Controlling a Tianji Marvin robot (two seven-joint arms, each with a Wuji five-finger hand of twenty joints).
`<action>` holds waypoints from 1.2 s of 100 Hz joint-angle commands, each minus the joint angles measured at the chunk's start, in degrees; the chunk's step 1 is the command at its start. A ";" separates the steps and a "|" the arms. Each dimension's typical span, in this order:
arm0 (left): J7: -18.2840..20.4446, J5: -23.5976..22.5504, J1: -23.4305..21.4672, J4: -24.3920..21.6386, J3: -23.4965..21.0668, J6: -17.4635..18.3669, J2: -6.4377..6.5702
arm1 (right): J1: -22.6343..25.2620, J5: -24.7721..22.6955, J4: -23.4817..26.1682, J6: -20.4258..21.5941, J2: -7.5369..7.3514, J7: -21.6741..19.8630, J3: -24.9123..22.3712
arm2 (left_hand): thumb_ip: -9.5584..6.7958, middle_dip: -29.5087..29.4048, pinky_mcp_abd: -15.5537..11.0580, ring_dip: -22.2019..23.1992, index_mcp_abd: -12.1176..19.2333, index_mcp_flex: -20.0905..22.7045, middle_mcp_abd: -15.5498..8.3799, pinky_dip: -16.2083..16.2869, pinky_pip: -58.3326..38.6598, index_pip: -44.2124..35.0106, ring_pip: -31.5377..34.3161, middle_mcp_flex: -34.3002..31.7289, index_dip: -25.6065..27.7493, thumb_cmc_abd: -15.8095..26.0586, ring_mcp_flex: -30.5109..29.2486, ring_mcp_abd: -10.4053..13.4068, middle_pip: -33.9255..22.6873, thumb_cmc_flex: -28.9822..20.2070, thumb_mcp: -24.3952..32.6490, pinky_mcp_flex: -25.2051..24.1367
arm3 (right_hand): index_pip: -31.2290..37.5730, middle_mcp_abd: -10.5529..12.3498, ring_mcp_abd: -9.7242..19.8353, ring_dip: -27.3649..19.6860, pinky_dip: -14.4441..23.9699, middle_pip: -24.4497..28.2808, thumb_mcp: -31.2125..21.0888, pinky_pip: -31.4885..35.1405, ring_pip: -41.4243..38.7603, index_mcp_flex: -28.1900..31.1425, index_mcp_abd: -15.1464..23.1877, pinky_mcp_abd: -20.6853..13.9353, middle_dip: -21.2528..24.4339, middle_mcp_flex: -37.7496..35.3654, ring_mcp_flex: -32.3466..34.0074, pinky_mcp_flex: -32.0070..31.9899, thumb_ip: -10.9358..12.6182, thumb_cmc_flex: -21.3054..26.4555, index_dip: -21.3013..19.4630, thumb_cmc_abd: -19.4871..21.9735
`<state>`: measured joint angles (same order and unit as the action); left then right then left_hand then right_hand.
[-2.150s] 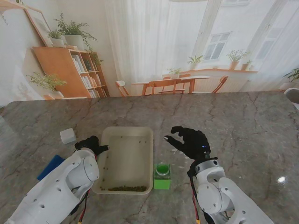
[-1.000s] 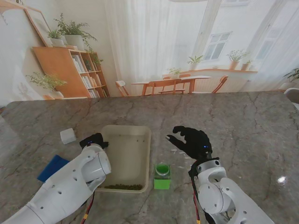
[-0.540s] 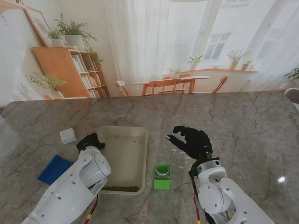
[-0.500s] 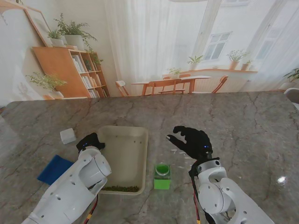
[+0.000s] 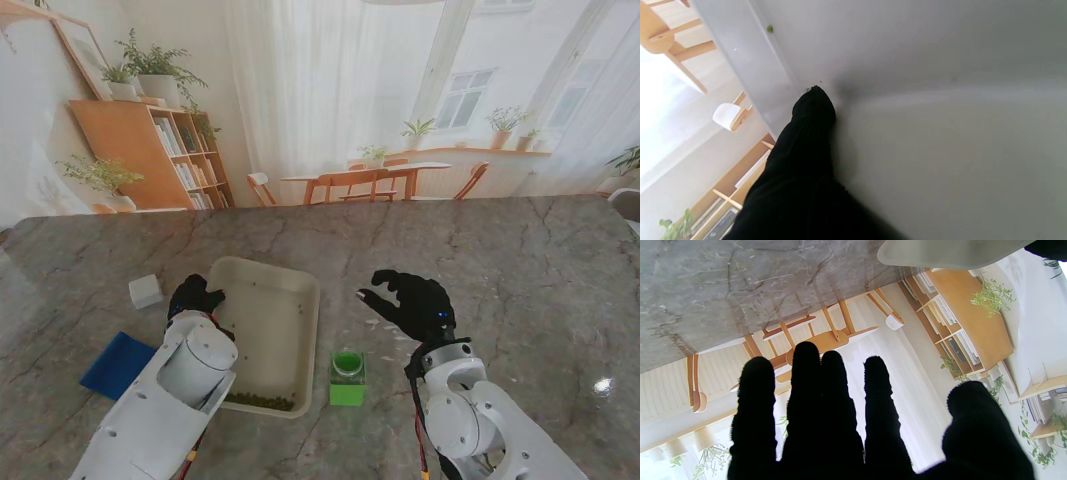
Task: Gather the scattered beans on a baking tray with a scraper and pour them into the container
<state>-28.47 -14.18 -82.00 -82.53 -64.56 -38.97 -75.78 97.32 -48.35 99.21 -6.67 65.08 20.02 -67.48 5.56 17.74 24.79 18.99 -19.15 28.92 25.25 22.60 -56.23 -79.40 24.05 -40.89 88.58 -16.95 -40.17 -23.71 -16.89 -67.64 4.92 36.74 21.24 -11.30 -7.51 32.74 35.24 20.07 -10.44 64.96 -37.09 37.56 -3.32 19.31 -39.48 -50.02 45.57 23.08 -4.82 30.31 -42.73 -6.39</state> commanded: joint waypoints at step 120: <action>-17.48 31.56 -0.19 0.14 -9.82 16.34 -6.51 | 0.65 -0.44 0.12 -1.10 0.14 -0.48 -0.91 | -11.11 38.67 -14.85 30.46 -3.14 5.22 -16.27 -1.02 -14.80 -6.95 10.62 -20.31 1.37 -17.31 -23.14 13.47 -9.01 0.35 45.40 18.46 | 0.67 -0.33 -0.01 0.35 -0.13 0.54 1.74 -0.07 -0.40 0.87 1.02 1.11 -0.81 -0.31 0.08 -0.98 1.92 1.07 0.77 2.16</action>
<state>-45.46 17.20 -82.62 -81.34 -74.21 -23.52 -81.99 97.75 -48.73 99.32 -7.60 65.12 20.34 -68.25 -0.02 54.18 17.75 47.70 -20.99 33.28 16.76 16.95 -63.83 -86.26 32.07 -57.05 89.46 -33.51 -59.90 -15.22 -20.34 -64.02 42.57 51.30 21.24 -11.30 -7.52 32.74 35.24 20.07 -9.90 64.96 -37.09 37.57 -3.31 19.32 -39.48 -50.06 45.57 23.04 -4.82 30.92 -42.73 -5.74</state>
